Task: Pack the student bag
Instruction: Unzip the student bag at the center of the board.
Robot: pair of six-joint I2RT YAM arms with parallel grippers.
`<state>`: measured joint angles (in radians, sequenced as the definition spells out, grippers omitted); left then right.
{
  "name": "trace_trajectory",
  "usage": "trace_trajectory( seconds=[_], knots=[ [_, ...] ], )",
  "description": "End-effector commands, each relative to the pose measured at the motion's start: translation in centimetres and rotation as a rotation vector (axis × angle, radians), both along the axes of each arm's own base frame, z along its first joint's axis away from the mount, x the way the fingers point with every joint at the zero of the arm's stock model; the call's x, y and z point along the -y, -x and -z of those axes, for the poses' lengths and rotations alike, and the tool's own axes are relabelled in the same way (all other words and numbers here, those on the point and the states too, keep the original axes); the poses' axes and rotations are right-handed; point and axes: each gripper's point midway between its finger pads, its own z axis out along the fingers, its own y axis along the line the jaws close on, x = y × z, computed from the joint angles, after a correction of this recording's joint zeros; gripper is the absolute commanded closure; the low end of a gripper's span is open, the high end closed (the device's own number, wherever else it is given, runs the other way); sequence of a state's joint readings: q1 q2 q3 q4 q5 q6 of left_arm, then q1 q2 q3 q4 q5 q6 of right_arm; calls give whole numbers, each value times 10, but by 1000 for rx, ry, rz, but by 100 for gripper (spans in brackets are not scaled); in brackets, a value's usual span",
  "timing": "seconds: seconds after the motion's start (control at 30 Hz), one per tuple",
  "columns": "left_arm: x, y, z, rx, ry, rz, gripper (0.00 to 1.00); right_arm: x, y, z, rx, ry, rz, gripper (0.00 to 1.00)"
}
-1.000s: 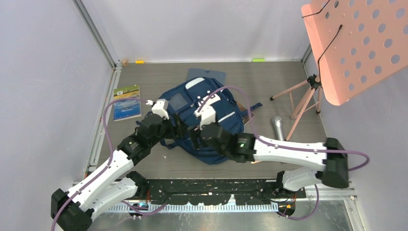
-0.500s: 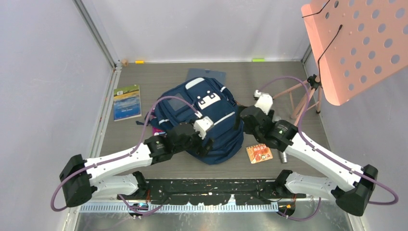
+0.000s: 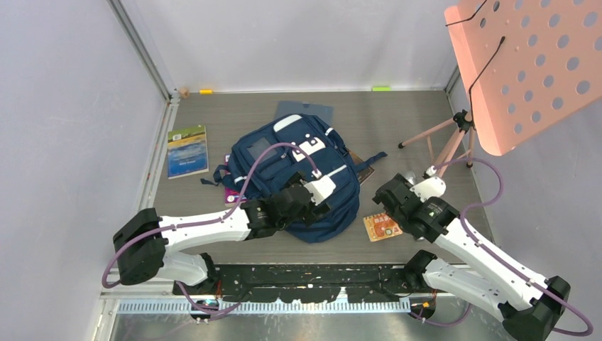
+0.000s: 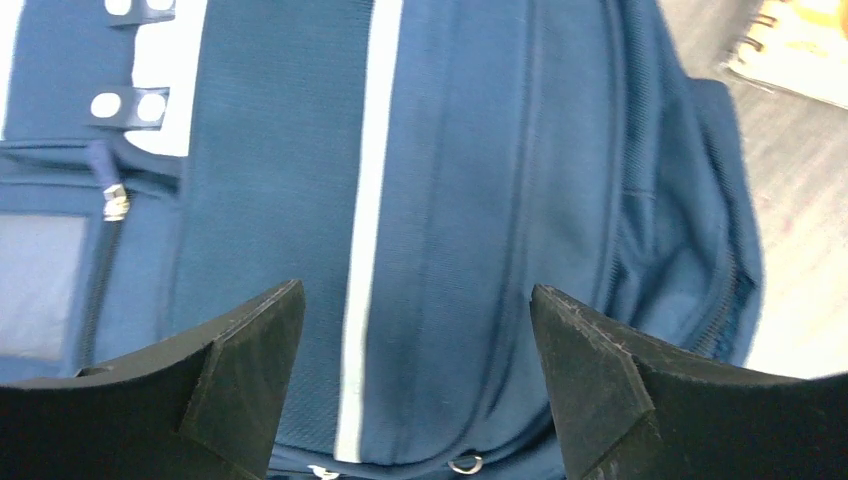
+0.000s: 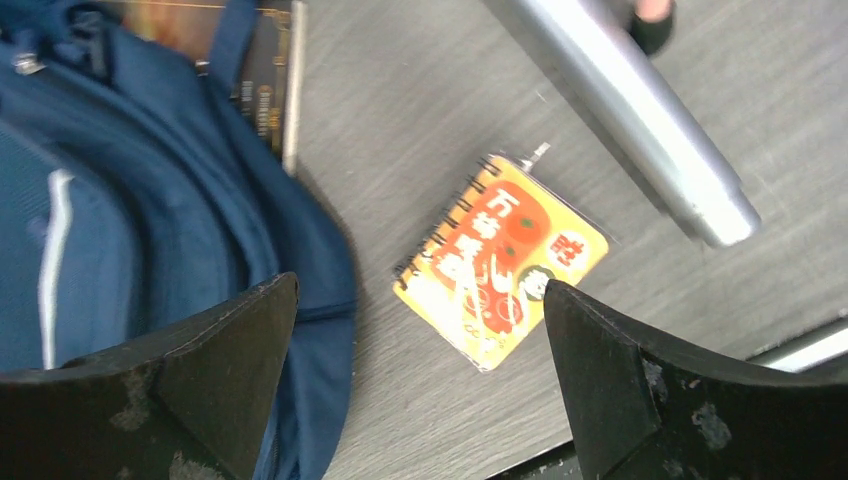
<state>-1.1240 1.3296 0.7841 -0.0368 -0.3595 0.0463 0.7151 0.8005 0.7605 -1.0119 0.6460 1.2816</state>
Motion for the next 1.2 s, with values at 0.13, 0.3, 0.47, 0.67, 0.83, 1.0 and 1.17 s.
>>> trace_trajectory(
  seconds=[0.13,0.3,0.47,0.67,0.83,1.0,1.17],
  knots=[
    [-6,-24,-44,127,75,-131,24,21,26,46,-111,-55,268,0],
    [-9,-26,-35,121,39,-140,32,23,23,57,-91,-60,301,0],
    [1,-19,-25,88,29,-77,21,20,18,68,-85,-66,327,0],
    [-1,-26,-16,98,-11,-108,13,9,9,76,-87,-85,312,0],
    [-9,-37,-21,125,-20,-183,17,11,10,86,-108,-50,323,0],
    [-11,-39,-34,118,26,-198,24,10,9,91,-118,-50,341,0],
    [-19,-47,-35,75,52,-217,28,11,11,100,-150,-17,351,0]
  ],
)
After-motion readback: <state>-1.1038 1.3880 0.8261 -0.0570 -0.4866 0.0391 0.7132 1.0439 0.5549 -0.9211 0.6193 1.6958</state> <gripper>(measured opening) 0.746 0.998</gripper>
